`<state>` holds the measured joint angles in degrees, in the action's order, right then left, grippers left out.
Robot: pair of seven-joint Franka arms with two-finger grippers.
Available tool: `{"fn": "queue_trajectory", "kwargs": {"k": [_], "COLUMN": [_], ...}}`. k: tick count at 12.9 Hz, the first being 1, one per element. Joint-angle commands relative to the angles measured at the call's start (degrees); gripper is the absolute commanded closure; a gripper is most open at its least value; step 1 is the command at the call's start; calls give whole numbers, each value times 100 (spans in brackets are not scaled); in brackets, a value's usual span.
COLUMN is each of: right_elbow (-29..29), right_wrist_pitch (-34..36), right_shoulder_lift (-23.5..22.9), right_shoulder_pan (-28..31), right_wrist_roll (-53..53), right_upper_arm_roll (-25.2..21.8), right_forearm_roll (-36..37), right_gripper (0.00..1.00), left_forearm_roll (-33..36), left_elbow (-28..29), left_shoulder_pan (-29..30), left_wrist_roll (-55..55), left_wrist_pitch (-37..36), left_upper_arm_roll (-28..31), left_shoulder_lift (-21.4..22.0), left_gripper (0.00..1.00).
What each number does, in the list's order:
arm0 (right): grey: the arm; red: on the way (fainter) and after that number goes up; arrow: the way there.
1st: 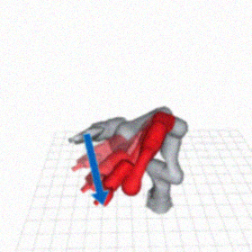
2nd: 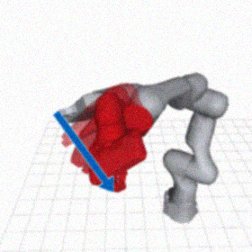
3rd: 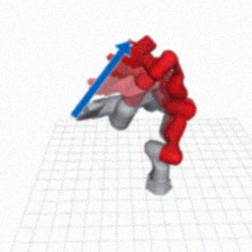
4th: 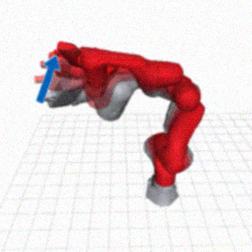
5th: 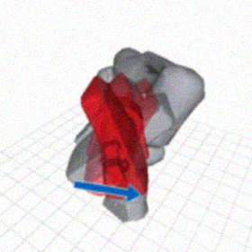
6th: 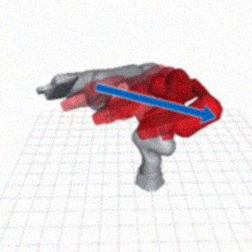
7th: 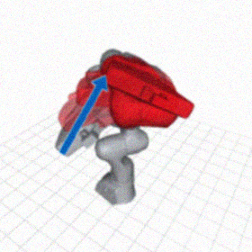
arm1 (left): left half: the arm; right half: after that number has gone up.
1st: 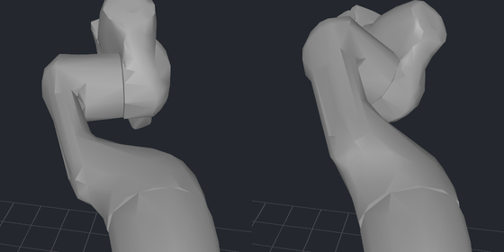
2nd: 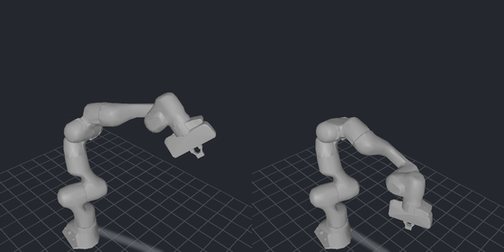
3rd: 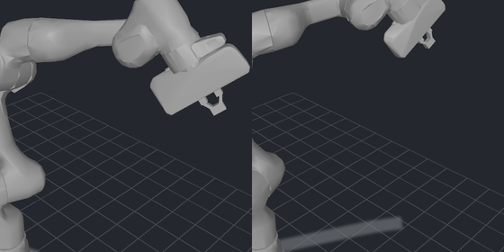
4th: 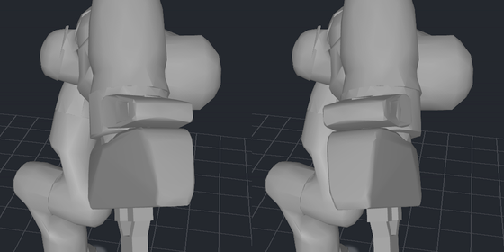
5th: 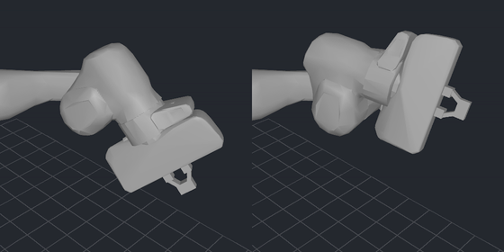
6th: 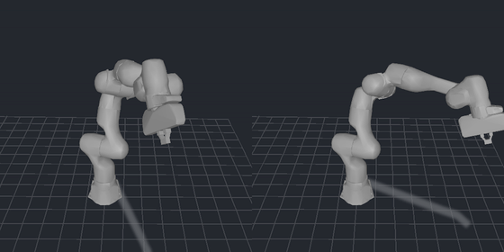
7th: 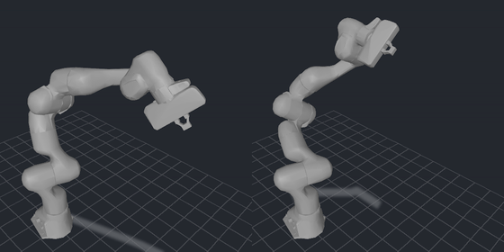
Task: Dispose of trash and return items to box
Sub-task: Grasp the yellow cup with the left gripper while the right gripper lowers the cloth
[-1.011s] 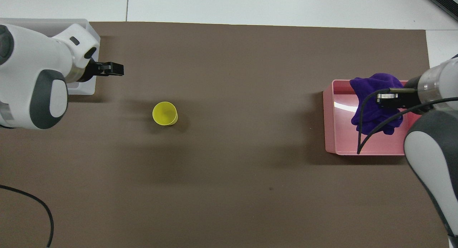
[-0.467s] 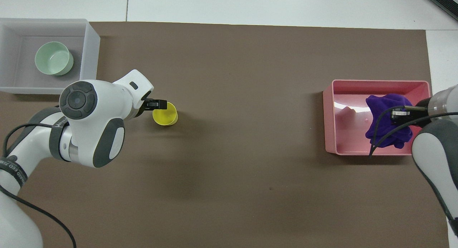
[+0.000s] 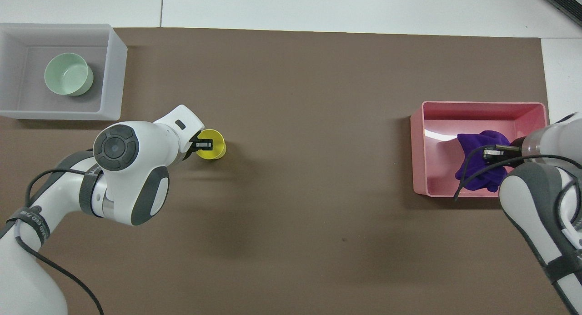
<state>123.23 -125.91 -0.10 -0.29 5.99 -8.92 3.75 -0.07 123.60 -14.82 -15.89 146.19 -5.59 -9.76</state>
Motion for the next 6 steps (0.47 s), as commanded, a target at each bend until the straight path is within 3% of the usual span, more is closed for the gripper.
{"fn": "queue_trajectory", "kwargs": {"k": [1,4,5,6], "right_elbow": [60,69,87,96], "right_wrist_pitch": [-511,-855,-865,-847], "right_shoulder_lift": [-331,-639,-667,-667], "right_shoulder_pan": [240,205,179,170], "right_wrist_roll": [-159,-115,-98,-89], "right_upper_arm_roll": [74,74,83,83], "right_forearm_roll": [29,20,-6,-15], "right_gripper": [100,100,78,35], "left_forearm_roll": [94,94,103,112], "left_elbow": [69,-194,-430,-703], "left_shoulder_pan": [-82,101,224,417], "left_wrist_roll": [-133,-89,-63,-28], "left_wrist_pitch": [59,-168,-387,-572], "left_upper_arm_roll": [93,128,129,129], "left_shoulder_lift": [141,264,256,229], "left_gripper": [100,100,100,100]}}
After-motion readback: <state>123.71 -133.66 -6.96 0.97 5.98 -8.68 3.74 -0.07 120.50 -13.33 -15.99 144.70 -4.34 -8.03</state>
